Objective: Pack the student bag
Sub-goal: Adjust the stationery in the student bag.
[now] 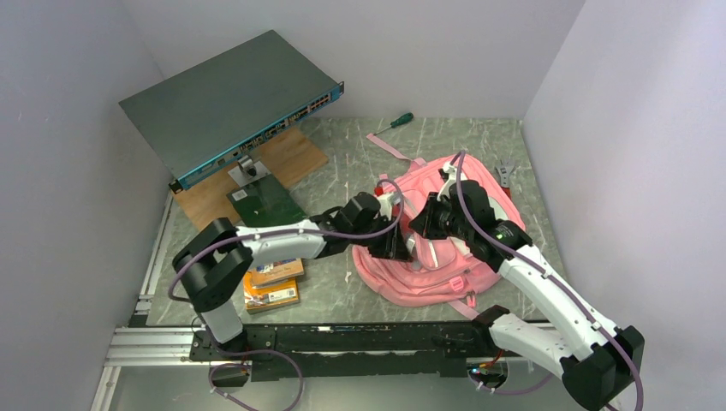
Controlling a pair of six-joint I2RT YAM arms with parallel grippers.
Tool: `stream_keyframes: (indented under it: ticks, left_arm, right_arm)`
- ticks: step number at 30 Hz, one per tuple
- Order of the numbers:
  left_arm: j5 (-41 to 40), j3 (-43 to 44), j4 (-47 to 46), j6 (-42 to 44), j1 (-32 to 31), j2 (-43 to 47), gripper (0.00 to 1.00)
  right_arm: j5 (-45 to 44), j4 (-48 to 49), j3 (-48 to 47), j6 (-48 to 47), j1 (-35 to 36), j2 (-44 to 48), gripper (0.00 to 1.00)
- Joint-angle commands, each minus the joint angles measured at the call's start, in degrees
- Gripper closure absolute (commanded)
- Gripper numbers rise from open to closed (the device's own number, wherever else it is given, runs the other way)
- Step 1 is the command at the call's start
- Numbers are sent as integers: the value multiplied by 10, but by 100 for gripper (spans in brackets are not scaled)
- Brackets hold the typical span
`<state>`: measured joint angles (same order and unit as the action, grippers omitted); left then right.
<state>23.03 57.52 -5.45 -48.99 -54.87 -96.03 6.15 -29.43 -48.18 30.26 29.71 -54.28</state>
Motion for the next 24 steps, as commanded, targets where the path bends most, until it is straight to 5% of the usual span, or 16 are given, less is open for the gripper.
stream_keyframes:
  ticks: [1, 8, 16, 24]
  left_arm:
    - [14, 76, 21, 10, 21, -40, 69]
    - [-25, 150, 54, 28, 26, -64, 69]
    - [-12, 79, 23, 12, 26, -45, 67]
    - [-57, 18, 61, 60, 29, 46, 48]
  right_arm:
    - [10, 28, -1, 18, 0, 25, 100]
    - [19, 43, 20, 26, 0, 21, 100]
    - [21, 74, 62, 34, 0, 1, 100]
    - [6, 90, 90, 33, 0, -21, 100]
